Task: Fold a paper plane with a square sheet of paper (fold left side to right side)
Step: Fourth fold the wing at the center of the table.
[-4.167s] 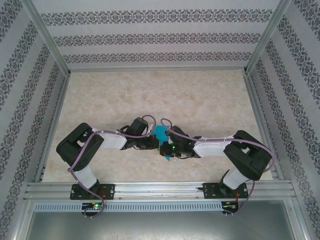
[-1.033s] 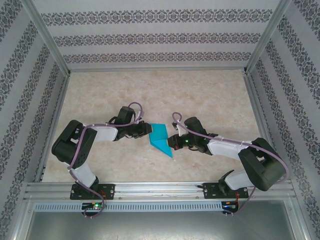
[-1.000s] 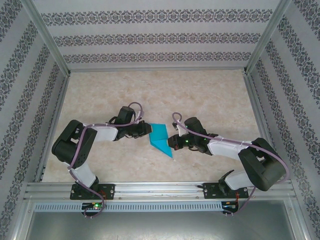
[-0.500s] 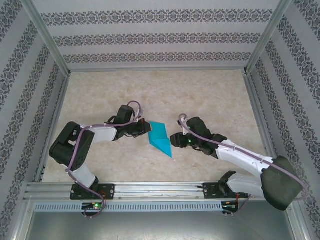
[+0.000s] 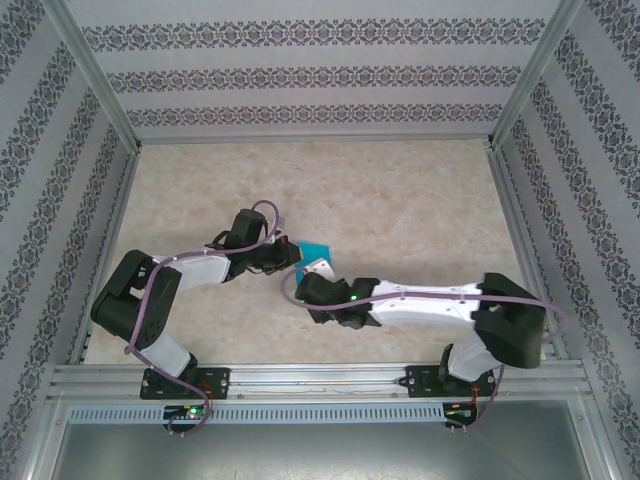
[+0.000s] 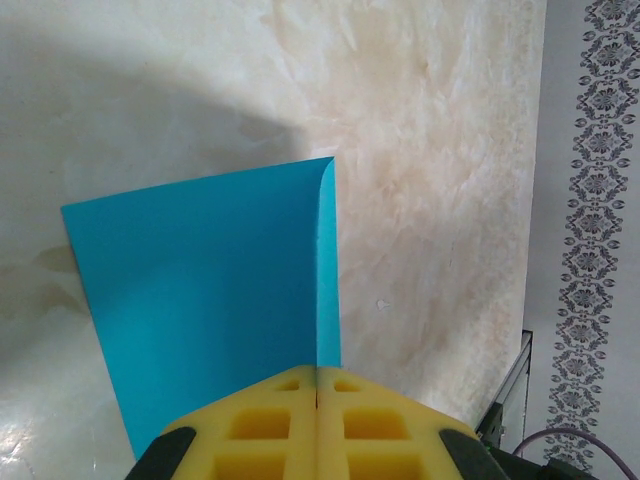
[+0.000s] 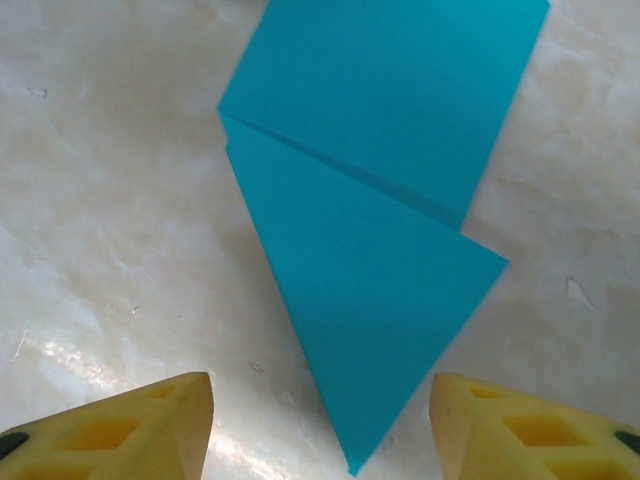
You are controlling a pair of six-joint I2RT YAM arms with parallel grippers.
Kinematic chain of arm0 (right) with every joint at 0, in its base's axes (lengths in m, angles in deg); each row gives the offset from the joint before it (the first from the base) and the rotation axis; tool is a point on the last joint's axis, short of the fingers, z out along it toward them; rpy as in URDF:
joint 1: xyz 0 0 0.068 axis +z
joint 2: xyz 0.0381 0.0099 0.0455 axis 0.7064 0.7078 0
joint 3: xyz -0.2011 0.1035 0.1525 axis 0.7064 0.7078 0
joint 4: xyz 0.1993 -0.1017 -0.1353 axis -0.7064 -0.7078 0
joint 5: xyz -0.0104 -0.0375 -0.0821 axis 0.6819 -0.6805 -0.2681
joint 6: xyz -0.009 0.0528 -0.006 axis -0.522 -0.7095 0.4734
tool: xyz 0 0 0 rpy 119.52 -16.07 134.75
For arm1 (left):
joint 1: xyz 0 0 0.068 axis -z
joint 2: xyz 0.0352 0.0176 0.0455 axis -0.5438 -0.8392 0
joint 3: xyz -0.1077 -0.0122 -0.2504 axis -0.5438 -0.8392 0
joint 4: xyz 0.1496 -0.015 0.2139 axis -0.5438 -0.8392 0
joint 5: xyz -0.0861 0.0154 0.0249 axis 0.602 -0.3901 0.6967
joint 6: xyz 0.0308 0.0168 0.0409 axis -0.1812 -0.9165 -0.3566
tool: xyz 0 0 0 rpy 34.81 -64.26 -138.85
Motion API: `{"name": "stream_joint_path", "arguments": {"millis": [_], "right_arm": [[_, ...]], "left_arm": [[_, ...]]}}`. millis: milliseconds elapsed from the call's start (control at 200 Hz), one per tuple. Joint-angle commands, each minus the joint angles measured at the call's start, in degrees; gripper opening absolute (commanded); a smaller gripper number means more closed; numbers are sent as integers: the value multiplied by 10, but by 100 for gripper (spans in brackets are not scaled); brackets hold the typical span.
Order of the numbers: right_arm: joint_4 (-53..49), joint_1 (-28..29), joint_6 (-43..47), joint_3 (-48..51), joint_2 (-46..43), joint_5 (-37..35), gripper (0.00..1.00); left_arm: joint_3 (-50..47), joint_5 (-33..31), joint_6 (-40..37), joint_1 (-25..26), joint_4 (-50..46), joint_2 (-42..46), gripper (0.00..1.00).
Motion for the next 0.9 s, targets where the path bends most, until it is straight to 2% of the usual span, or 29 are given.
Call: {"name": "stream_joint_path", "arguments": {"millis": [0, 130, 450, 894], "right_arm": [[-54, 14, -12, -43, 45, -66, 59], [-81, 26, -21, -70, 81, -90, 60], [-75, 30, -23, -79, 126, -97, 58], [-75, 31, -24, -80, 149, -96, 38]], "left_arm": [[11, -1, 7, 1, -20, 14, 0], [11, -3, 6, 1, -22, 14, 0], [10, -3, 11, 2, -13, 10, 0], [12, -5, 11, 1, -10, 3, 0]]}}
